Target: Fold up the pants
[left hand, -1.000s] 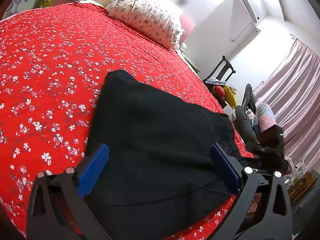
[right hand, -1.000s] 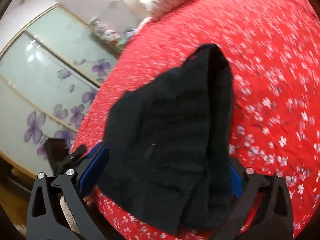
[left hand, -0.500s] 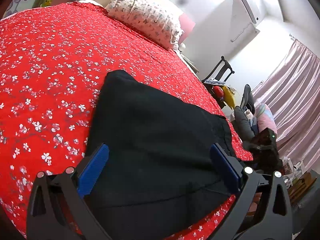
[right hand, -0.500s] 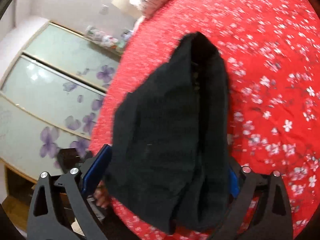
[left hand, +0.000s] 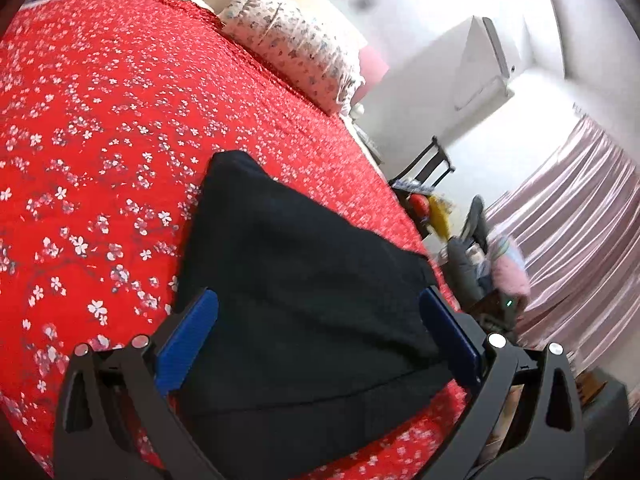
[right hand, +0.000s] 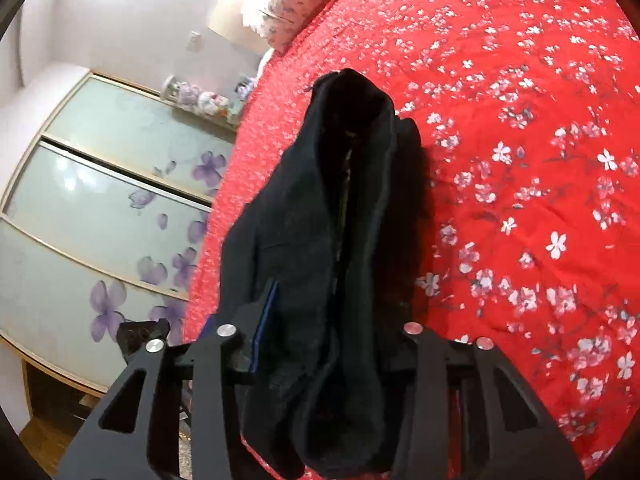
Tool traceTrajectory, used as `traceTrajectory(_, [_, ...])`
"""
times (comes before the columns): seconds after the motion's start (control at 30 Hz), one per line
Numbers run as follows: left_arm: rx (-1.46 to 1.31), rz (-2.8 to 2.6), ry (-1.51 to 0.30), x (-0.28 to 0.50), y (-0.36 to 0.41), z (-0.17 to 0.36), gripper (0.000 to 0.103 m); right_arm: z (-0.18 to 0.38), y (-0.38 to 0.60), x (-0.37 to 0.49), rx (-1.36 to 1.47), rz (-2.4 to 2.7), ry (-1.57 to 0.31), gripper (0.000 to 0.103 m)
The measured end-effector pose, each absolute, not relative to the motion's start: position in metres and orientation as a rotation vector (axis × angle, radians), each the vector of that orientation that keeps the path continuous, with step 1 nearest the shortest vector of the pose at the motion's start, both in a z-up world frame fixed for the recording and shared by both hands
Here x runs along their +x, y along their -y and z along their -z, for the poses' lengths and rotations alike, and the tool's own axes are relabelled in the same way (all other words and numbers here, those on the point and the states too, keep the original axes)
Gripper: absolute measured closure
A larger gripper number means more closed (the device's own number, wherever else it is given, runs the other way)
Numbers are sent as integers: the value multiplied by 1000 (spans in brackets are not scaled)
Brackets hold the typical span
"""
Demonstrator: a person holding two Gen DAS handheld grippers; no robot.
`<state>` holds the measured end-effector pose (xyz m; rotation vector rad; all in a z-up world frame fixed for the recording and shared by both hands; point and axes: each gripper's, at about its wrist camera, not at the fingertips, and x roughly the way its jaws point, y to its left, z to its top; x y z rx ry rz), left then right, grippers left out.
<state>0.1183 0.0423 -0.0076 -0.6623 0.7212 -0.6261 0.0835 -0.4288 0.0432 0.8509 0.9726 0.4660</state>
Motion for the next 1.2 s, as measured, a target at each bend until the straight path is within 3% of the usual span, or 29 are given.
traceTrajectory(0.37, [-830,575,-648,124,-81,2,2,-86,394,74,623,-562,-799,64])
traceTrajectory(1.03, [-634,660,-1084,201,-24,22,2,-59,409,78,719,-524,-857,64])
traceTrajectory(1.2, [-666,722,-1065,198,-27,25,2,-46,415,81,737,-484,-911,61])
